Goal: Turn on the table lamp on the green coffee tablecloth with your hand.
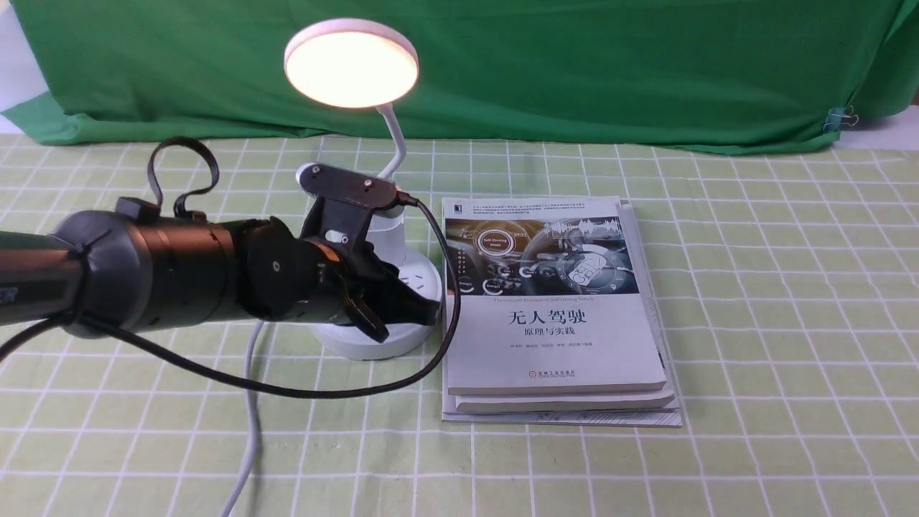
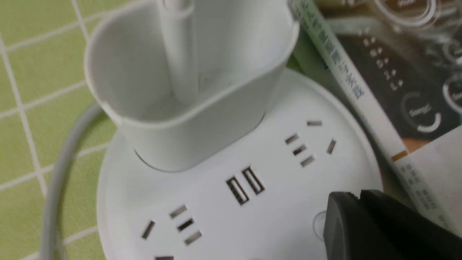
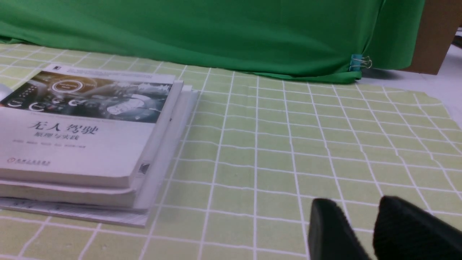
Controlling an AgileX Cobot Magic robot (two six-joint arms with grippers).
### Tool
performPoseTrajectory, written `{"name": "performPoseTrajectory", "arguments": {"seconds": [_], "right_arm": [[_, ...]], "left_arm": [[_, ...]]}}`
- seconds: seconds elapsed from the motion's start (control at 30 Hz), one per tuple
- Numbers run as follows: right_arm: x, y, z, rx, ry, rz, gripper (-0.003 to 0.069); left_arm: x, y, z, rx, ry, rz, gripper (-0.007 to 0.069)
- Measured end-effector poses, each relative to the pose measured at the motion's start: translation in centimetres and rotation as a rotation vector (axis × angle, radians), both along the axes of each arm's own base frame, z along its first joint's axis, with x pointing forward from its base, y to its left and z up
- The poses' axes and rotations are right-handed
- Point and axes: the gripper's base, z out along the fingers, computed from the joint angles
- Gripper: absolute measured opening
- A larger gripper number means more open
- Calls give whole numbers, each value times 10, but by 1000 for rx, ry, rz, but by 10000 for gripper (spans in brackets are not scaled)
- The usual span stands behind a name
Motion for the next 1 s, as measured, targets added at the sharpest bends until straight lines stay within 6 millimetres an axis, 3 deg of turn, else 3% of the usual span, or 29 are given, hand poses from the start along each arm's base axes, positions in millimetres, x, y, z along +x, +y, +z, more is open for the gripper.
{"name": "performPoseTrajectory", "arguments": {"seconds": [0.27, 0.43, 0.47, 0.5, 0.53, 0.6, 0.67, 0.7, 0.73, 0.83, 1.0], "right_arm": [[0, 0, 0, 1, 0, 0, 245], [0, 0, 0, 1, 0, 0, 245], [0, 0, 0, 0, 0, 0, 245], [0, 0, 0, 0, 0, 0, 245], [0, 0, 0, 0, 0, 0, 245], [0, 0, 0, 1, 0, 0, 245], [0, 0, 0, 1, 0, 0, 245], [0, 0, 0, 1, 0, 0, 245], [0, 0, 0, 1, 0, 0, 245], [0, 0, 0, 1, 0, 0, 245], [0, 0, 0, 1, 0, 0, 245]], "left_arm": [[-12, 2, 29, -22, -19, -33, 19], [-43, 12, 48, -7, 27, -94, 19], [-62, 19, 55, -15, 22, -98, 19], [-63, 20, 53, -13, 30, -97, 19], [-87, 30, 58, -28, 31, -93, 19], [-115, 42, 62, -48, 29, -89, 19], [-132, 48, 67, -67, 15, -86, 19], [-157, 59, 70, -93, -7, -82, 19], [-159, 60, 71, -96, -13, -83, 19], [-203, 79, 90, -169, -181, -92, 19], [-255, 102, 116, -281, -462, -100, 19]]}}
